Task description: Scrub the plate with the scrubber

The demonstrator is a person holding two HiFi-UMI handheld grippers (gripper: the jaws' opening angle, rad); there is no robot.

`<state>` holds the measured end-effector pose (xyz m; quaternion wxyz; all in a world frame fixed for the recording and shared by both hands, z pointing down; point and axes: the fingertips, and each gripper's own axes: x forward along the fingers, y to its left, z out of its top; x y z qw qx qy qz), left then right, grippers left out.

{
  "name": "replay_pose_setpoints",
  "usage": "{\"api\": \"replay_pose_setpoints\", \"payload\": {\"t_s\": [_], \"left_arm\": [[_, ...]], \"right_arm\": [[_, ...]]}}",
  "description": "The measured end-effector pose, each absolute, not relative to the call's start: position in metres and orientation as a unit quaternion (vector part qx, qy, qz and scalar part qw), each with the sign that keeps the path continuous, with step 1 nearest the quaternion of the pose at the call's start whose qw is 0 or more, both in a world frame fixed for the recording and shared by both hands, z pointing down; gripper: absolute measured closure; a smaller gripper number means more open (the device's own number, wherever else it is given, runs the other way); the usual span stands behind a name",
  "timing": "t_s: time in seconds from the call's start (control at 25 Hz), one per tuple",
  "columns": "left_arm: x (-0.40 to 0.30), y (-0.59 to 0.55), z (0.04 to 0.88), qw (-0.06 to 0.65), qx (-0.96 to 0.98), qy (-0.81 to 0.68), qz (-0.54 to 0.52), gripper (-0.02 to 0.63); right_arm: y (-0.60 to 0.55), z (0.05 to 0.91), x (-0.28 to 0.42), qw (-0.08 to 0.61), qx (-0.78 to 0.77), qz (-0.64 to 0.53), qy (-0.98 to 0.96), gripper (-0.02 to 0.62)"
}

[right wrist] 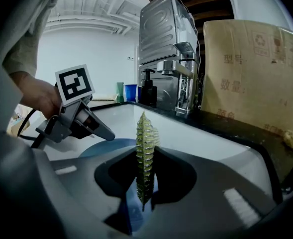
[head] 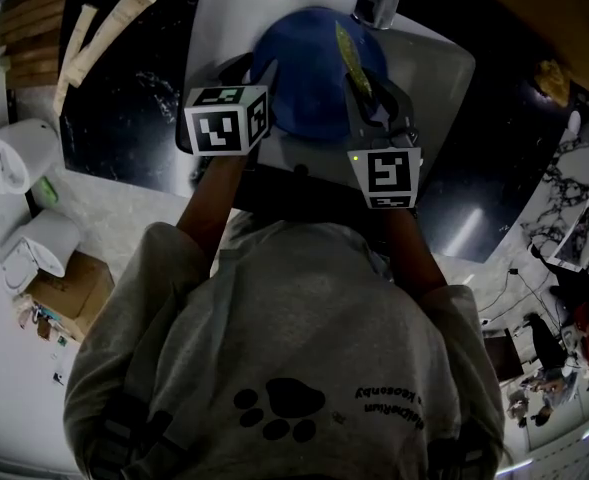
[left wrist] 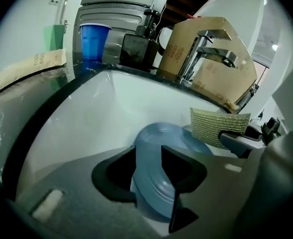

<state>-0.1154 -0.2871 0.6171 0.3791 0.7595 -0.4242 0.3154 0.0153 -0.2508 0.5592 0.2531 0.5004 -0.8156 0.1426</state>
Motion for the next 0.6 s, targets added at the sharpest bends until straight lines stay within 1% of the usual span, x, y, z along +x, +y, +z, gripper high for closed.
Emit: {"api": "replay_pose_setpoints", "payload": {"t_s": [0.12, 0.36, 0.6], "left_arm": [[-0.119, -0.289, 0.625, 0.386, 0.748, -0.434, 0.322, 0.442], [-0.124, -0.284, 0.650, 0.426, 0.714, -0.439, 0.340, 0.442], [-0.125, -0.276, 0.664, 0.432, 0.698, -0.428, 0.378, 0.443]], "right_arm": [[-0.252, 0.557, 0.016, 0.249, 0.503, 0.151, -0.814, 0.522], [-0.252, 0.550, 0.011, 0.229, 0.496, 0.146, -0.825, 0.522], [-0.252, 0.547, 0.014, 0.221, 0.505, 0.149, -0.820, 0.522]]}}
